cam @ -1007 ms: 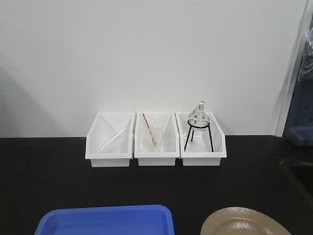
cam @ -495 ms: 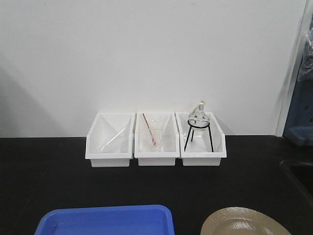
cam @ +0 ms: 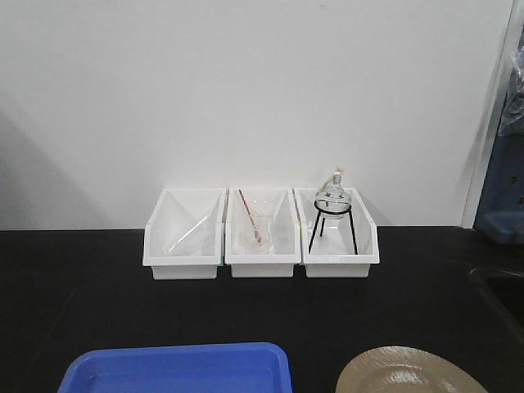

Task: Place disk in tray to left cabinet
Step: 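Grasp the beige plate rim with the right gripper and lift it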

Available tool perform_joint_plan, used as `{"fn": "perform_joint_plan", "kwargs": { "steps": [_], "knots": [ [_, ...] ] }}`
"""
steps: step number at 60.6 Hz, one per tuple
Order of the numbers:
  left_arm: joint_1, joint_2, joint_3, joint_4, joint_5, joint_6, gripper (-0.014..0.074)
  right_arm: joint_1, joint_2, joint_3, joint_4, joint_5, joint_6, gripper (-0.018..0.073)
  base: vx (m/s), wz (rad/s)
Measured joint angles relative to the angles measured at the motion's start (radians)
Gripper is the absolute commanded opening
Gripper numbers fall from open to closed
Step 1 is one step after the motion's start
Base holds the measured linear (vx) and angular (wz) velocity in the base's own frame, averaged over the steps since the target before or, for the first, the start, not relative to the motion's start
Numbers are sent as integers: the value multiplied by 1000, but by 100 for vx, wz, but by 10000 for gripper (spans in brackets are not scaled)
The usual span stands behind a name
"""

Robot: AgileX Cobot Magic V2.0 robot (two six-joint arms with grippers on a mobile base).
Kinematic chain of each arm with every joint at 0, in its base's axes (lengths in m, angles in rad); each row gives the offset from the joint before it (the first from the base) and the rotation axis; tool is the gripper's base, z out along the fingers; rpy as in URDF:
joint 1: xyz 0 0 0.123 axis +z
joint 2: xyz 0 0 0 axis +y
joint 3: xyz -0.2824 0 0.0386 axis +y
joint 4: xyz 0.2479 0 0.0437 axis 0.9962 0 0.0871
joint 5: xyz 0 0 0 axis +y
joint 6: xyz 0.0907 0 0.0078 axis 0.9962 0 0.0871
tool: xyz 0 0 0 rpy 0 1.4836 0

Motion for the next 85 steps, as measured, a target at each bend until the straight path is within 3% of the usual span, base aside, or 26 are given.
{"fn": "perform_joint_plan", "kwargs": {
  "steps": [36, 45, 64, 85],
  "knots": [
    [0, 0, 0, 0, 0, 0, 334, 0, 51, -1, -1, -40, 0, 418, 0, 0],
    [0, 0, 0, 0, 0, 0, 334, 1, 56, -7, -17, -42, -2, 335, 0, 0],
    [0, 0, 0, 0, 0, 0, 334, 1, 44, -14, -27, -50, -2, -15, 0, 0],
    [0, 0, 0, 0, 0, 0, 334, 1, -124, -10, -25, 5, -25, -6, 0, 0]
  ]
}}
